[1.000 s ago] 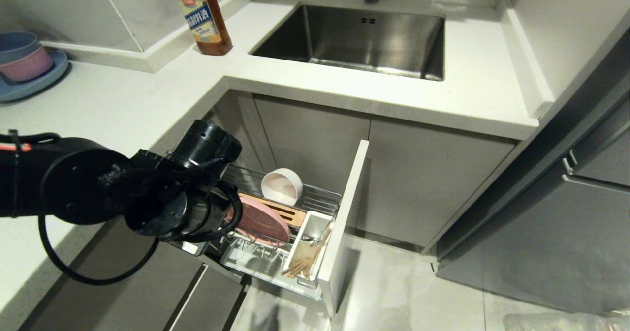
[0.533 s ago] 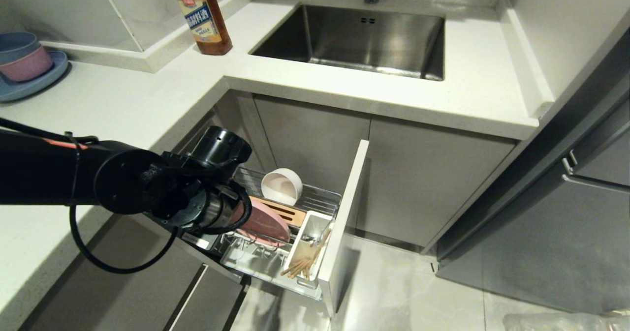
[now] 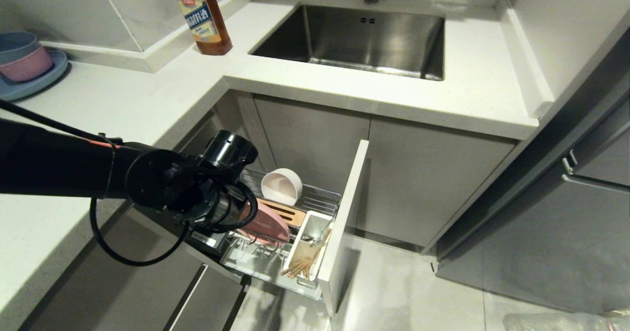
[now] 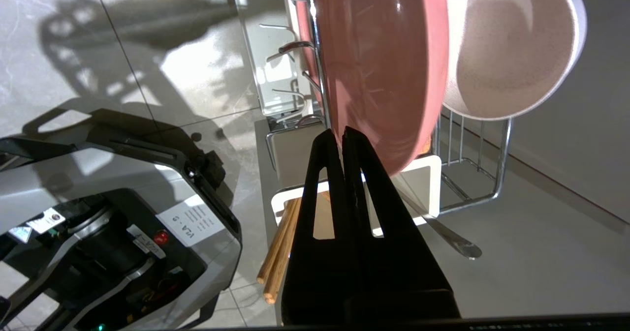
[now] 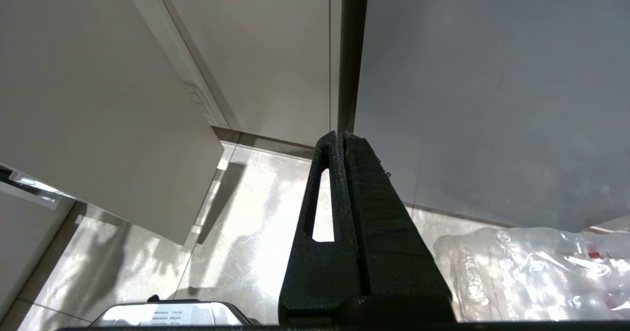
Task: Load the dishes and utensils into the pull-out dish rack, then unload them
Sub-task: Take the plate out of the cupboard
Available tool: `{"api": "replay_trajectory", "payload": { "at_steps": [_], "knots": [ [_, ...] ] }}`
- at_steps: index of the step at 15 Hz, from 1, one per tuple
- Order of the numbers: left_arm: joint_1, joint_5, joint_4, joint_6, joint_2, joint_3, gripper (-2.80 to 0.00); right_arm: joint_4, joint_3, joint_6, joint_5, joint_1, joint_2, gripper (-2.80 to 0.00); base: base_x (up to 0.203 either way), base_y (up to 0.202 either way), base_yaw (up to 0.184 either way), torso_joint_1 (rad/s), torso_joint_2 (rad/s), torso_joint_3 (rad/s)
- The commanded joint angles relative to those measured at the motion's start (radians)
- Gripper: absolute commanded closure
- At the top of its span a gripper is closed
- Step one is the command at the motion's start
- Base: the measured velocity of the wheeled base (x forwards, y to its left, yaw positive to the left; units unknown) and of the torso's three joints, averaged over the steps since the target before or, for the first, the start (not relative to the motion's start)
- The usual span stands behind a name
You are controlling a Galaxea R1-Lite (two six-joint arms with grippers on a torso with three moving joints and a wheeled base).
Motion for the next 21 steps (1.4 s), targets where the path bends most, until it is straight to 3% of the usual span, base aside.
{"api": "replay_trajectory", "payload": {
  "at_steps": [1, 7, 15, 21],
  "knots": [
    [0.005, 0.000, 0.002, -0.009, 0.002, -0.002, 0.00, 0.000, 0.002, 0.000, 0.000, 0.000, 0.000, 0.00, 0.000, 0.000, 0.000, 0.000, 0.00, 0.000],
    [0.006, -0.002, 0.000, -0.008, 0.018, -0.002, 0.00, 0.001, 0.003, 0.000, 0.000, 0.000, 0.000, 0.00, 0.000, 0.000, 0.000, 0.000, 0.00, 0.000],
    [0.062, -0.095, -0.001, -0.007, 0.110, -0.051, 0.00, 0.000, 0.002, 0.000, 0.000, 0.000, 0.000, 0.00, 0.000, 0.000, 0.000, 0.000, 0.00, 0.000],
    [0.074, -0.106, -0.007, -0.005, 0.171, -0.088, 0.00, 0.000, 0.003, 0.000, 0.000, 0.000, 0.000, 0.00, 0.000, 0.000, 0.000, 0.000, 0.00, 0.000]
  ]
}}
